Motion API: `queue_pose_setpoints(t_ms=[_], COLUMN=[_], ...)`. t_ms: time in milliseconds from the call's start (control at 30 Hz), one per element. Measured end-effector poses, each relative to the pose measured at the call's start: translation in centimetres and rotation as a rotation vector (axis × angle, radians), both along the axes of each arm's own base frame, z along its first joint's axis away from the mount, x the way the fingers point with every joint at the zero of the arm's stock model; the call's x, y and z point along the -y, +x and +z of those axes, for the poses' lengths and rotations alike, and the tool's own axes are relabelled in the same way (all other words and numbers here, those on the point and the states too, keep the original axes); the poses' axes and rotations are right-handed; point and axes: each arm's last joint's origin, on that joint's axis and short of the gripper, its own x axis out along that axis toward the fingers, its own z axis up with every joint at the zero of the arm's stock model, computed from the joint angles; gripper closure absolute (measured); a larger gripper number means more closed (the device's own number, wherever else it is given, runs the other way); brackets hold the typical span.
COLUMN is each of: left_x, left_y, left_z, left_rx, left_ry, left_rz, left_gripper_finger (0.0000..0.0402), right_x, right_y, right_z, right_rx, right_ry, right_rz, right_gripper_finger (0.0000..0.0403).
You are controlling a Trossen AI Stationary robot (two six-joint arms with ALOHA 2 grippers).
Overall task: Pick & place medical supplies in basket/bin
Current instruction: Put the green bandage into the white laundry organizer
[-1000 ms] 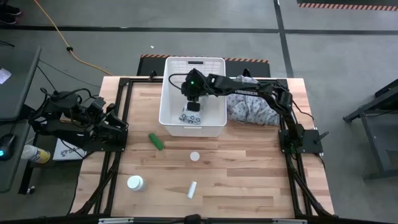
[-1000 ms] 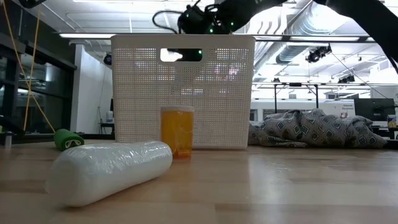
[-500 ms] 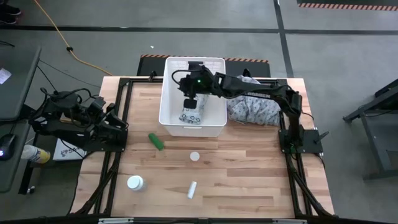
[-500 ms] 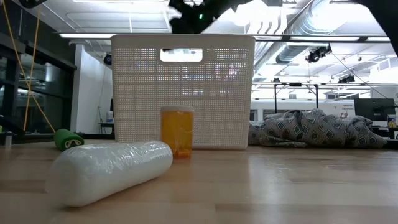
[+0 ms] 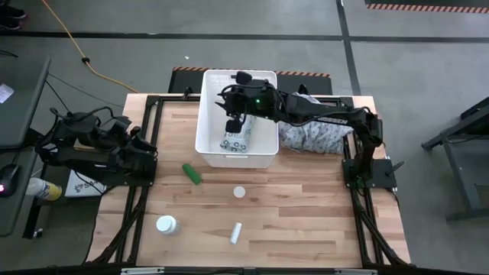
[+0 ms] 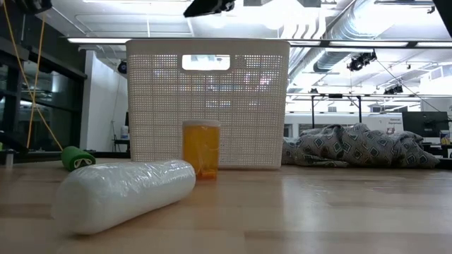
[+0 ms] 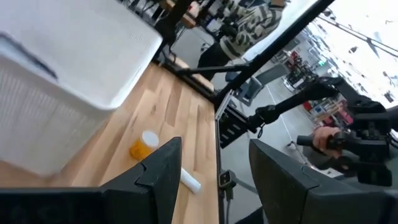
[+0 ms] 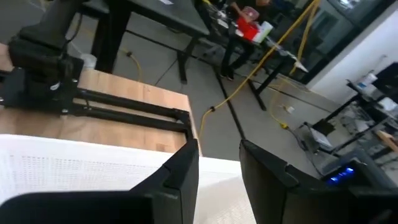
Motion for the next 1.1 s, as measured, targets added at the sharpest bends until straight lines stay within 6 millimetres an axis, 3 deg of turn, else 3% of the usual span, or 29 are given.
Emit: queue_pose_setpoints(t_ms=[433,867,1100], left_x=[-0.2,-0.1,-0.1], left_y=[-0.1,2.4,3.2], left_z=[-2.6,-7.4,-8.4], left_rx=[-0.256,-0.442,-0.471], left_ry=[-0.224,-0.32,-0.313], left_rz=[0.136,0.233,0.236], left_gripper_finger=[0.0181,0.0181,0.0181], right_x=[-0.2,-0.2,-0.3], right_y=[-1.1,-1.0,-1.0], right_z=[2.0,2.5,2.5], right_rx=[0.078,0.135,0.137], right_ry=[-0.03,-0.039,-0.034], right_rz=[-0.062,-0.062,-0.062], right_gripper_finger=[0.0295,0.0295,0.0295])
